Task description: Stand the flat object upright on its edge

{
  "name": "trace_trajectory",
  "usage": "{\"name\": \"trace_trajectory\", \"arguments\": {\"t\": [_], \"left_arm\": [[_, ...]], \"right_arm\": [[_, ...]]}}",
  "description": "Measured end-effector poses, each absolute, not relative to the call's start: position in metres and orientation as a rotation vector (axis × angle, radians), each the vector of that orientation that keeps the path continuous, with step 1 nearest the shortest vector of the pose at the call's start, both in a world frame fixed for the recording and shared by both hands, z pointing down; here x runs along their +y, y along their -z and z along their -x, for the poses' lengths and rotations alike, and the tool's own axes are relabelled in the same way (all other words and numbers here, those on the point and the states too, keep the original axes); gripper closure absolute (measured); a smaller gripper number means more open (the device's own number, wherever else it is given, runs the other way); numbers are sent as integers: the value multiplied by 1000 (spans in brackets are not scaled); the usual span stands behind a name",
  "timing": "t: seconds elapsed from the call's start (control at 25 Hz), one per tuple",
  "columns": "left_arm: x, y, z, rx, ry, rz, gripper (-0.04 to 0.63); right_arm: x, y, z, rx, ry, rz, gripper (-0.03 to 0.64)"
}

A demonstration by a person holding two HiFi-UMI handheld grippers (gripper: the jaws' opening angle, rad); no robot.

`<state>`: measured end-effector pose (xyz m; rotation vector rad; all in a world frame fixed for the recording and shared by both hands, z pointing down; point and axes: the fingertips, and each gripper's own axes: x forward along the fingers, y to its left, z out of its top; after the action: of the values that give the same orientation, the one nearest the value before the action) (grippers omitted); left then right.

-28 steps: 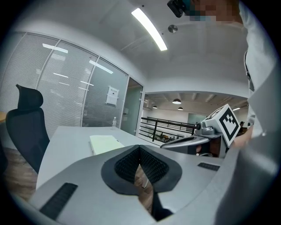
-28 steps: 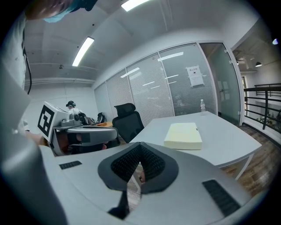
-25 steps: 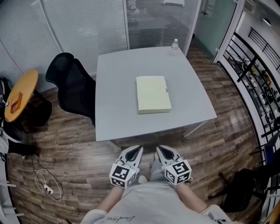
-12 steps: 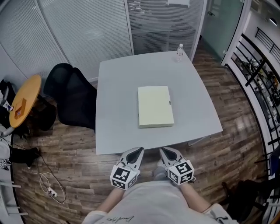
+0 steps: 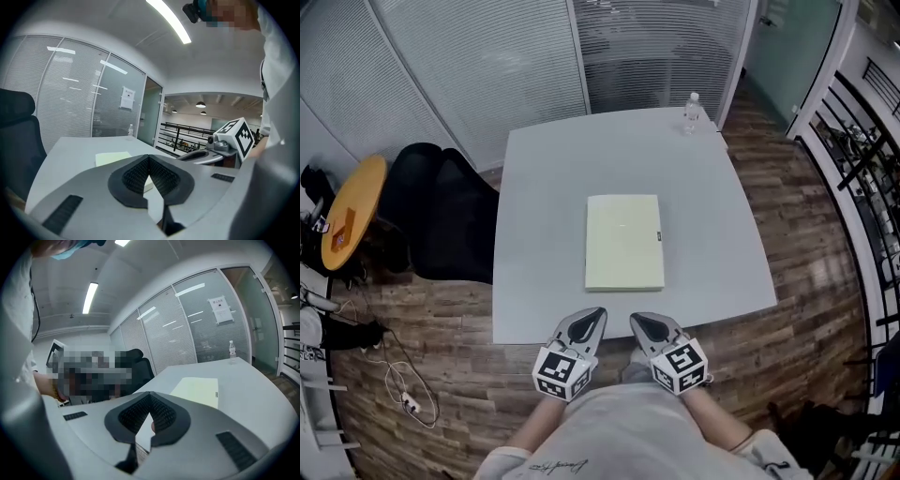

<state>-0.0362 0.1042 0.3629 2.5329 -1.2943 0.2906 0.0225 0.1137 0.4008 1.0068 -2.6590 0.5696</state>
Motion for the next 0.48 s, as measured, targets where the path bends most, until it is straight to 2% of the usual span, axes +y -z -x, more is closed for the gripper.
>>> {"name": "trace_trajectory", "arguments": {"t": [0.48], "left_arm": [[71,-373,4,-1325,-330,-2495,583]], "right_arm": [[75,-409,-57,-2654,-552,-959,603]]}}
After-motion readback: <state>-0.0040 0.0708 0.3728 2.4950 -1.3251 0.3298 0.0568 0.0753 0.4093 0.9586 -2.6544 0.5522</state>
